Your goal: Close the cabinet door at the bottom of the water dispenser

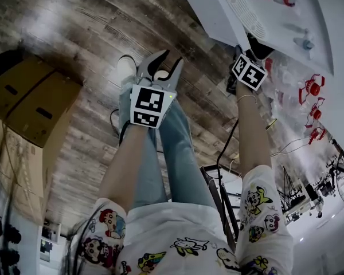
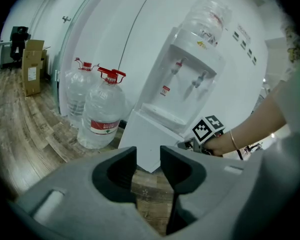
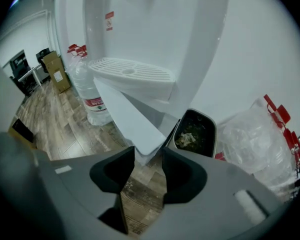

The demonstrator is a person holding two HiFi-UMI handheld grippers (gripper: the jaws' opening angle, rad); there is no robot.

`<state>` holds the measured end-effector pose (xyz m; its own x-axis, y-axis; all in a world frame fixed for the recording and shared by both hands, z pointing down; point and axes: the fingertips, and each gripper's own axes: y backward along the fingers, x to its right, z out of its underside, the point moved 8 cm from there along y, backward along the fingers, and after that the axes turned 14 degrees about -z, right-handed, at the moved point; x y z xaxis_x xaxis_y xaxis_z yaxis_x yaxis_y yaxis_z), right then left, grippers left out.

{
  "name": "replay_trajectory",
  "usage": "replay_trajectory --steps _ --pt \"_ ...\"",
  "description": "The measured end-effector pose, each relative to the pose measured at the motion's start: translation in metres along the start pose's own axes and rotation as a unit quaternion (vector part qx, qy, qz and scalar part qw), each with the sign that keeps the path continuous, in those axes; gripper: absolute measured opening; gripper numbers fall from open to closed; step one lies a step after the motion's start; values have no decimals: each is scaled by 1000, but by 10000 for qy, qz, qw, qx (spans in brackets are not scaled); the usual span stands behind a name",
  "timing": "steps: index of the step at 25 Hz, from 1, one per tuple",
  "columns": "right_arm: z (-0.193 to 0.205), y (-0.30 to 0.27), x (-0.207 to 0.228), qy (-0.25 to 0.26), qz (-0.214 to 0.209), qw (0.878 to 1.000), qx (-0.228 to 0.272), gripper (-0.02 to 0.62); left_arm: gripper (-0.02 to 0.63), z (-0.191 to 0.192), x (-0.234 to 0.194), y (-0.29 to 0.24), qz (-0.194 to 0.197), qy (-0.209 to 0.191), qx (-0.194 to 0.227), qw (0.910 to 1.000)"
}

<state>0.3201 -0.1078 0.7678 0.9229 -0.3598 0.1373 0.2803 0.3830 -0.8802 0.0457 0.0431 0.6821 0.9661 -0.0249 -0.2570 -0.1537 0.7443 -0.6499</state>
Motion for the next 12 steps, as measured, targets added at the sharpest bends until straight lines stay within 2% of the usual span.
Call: replay_trajectory --steps 4,12 --pt "-7 -6 10 -158 166 9997 44 128 141 0 -3 -4 -52 7 1 10000" --pt "-22 -12 28 -7 283 9996 51 124 141 -2 1 -13 -27 -41 -20 10000"
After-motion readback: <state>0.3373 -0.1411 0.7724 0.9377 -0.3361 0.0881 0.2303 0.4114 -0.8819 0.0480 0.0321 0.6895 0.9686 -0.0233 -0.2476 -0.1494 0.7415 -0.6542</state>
